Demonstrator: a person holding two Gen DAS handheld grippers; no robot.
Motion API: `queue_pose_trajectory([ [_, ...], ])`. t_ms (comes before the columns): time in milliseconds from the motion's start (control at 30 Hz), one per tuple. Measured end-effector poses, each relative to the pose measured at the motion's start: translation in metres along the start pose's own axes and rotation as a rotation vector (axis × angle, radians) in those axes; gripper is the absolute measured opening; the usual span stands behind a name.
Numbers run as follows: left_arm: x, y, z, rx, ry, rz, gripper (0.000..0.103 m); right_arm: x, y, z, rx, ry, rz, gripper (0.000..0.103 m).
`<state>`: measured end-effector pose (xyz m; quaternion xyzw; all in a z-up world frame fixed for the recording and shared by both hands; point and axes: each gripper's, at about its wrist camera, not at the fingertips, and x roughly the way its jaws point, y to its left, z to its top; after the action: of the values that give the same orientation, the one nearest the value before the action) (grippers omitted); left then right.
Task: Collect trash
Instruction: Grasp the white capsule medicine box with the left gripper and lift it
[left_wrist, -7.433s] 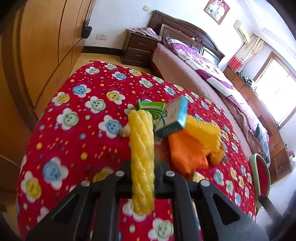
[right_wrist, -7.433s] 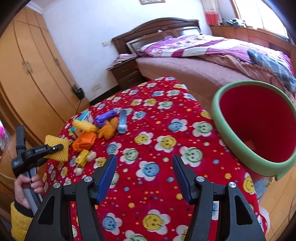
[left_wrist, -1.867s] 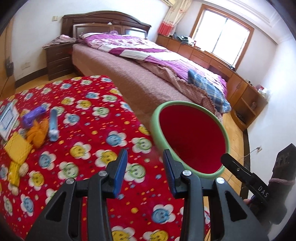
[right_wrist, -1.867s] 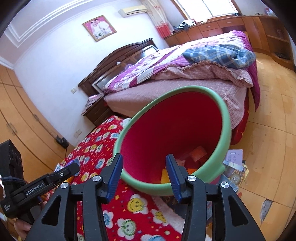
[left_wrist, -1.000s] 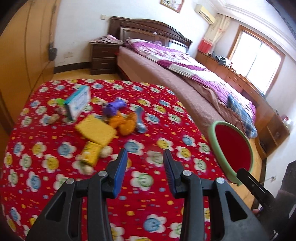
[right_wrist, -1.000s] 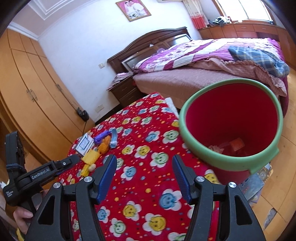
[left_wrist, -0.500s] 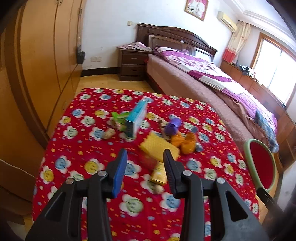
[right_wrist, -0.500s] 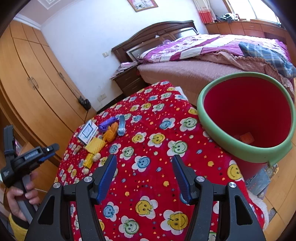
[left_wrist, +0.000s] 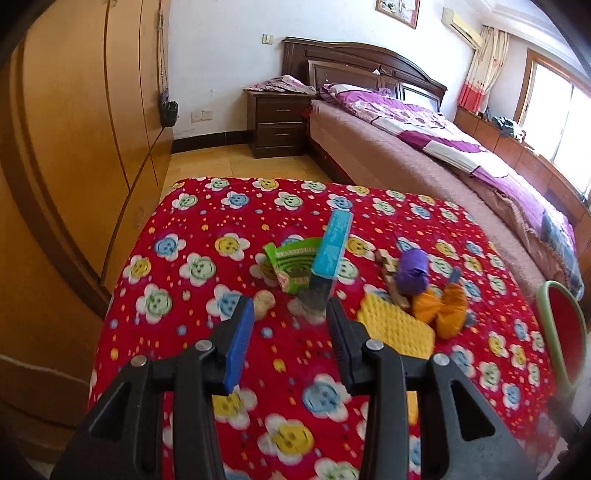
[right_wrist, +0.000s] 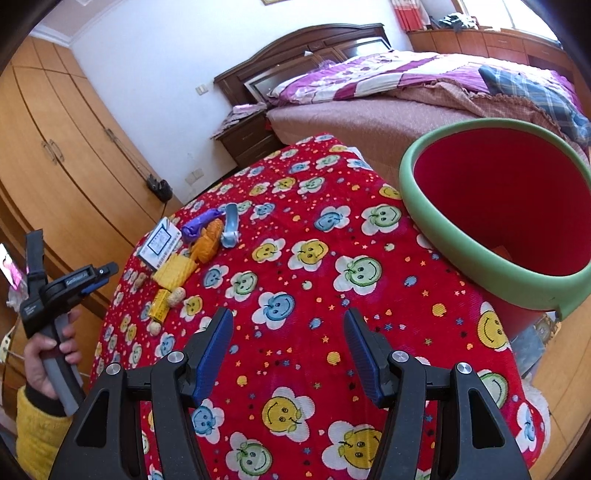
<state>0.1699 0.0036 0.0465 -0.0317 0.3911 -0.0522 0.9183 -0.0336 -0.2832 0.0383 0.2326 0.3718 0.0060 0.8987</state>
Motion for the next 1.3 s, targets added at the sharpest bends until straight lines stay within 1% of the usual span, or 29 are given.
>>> queue_pose_trajectory([
  [167, 0.031, 0.006, 0.007, 0.013, 0.036, 0.025, 0.043, 0.006, -0.003, 0.001, 0.007, 0.014, -0.01, 0.064],
  [267, 0.048, 0.012, 0.006, -0.001, 0.06, 0.034, 0.043, 0.011, -0.005, 0.002, 0.011, 0.023, -0.016, 0.064],
  [333, 0.055, 0.016, 0.007, -0.024, 0.07, 0.014, 0.043, 0.014, -0.006, 0.003, 0.014, 0.03, -0.019, 0.064],
  [400, 0.056, 0.021, 0.007, -0.055, 0.071, -0.022, 0.043, 0.018, -0.007, 0.005, 0.015, 0.035, -0.023, 0.064],
  [433, 0.054, 0.023, 0.007, -0.076, 0.065, -0.053, 0.043, 0.019, -0.007, 0.006, 0.015, 0.037, -0.025, 0.064],
  [500, 0.049, 0.023, 0.008, -0.088, 0.049, -0.08, 0.043, 0.021, -0.007, 0.008, 0.016, 0.038, -0.028, 0.064],
  [633, 0.036, 0.016, 0.013, -0.081, 0.005, -0.125, 0.044, 0.024, -0.009, 0.011, 0.015, 0.041, -0.035, 0.064],
  [800, 0.032, -0.004, 0.02, -0.052, -0.012, -0.181, 0.045, 0.028, -0.01, 0.012, 0.015, 0.047, -0.041, 0.064],
  [1000, 0.053, -0.031, 0.023, 0.009, 0.027, -0.176, 0.046, 0.028, -0.01, 0.011, 0.007, 0.047, -0.041, 0.064],
  [1133, 0.073, -0.035, 0.023, 0.004, 0.065, -0.158, 0.046, 0.028, -0.01, 0.013, 0.004, 0.049, -0.041, 0.064],
  [1267, 0.078, -0.035, 0.025, -0.009, 0.067, -0.171, 0.046, 0.028, -0.012, 0.014, 0.006, 0.047, -0.042, 0.064],
  [1300, 0.078, -0.037, 0.026, -0.006, 0.073, -0.187, 0.046, 0.029, -0.012, 0.014, 0.006, 0.048, -0.042, 0.064],
])
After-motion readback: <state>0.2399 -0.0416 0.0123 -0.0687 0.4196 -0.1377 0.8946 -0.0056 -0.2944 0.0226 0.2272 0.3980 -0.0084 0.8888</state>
